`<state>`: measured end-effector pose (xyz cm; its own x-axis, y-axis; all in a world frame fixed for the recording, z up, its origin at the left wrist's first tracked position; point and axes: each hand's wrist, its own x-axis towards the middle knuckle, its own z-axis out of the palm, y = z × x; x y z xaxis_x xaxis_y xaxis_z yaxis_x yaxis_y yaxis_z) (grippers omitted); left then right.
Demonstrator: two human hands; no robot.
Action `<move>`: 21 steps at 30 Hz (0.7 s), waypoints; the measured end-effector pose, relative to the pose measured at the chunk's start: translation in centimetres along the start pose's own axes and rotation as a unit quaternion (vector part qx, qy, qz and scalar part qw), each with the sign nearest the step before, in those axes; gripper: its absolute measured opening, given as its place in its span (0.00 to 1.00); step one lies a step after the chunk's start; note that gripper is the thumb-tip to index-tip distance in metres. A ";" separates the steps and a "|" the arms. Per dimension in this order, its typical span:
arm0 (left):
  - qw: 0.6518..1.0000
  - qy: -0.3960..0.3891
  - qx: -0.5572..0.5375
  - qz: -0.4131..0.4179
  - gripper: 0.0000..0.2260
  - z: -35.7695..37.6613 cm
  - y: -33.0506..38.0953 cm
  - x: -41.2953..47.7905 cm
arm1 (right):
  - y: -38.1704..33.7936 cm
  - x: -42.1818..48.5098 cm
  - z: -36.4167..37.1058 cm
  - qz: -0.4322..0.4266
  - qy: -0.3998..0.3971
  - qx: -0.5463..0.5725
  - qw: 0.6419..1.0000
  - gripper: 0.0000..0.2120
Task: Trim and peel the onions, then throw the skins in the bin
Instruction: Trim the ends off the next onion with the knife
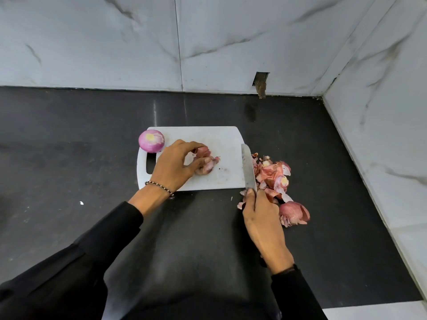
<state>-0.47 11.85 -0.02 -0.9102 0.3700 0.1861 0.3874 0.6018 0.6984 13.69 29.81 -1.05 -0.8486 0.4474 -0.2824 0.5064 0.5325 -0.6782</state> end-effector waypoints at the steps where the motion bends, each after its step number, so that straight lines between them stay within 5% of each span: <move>1: 1.000 0.007 -0.012 0.012 0.12 0.2 0.9 0.2 | -0.1 -0.1 0.0 0.001 0.000 0.008 1.000 0.17; 5: 0.997 -0.014 -0.053 0.056 0.16 2.5 4.8 1.2 | 0.1 -0.7 1.2 0.015 -0.014 0.054 0.998 0.14; 10: 0.989 -0.120 0.010 0.081 0.33 5.0 5.8 2.4 | 0.0 -1.3 1.6 0.053 -0.032 0.142 0.988 0.14; 15: 0.996 -0.038 0.064 0.052 0.31 2.5 2.6 1.6 | -0.6 -1.9 1.5 0.113 -0.042 0.301 0.946 0.19; 21: 0.976 -0.076 0.199 -0.035 0.40 1.4 -0.6 0.5 | -1.5 -1.7 1.9 0.073 -0.066 0.246 0.964 0.17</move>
<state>-0.96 12.63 -1.30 -0.9158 0.4010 0.0217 0.3790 0.8452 0.3768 14.13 26.88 -0.87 -0.8027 0.3793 -0.4603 0.5151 0.0519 -0.8555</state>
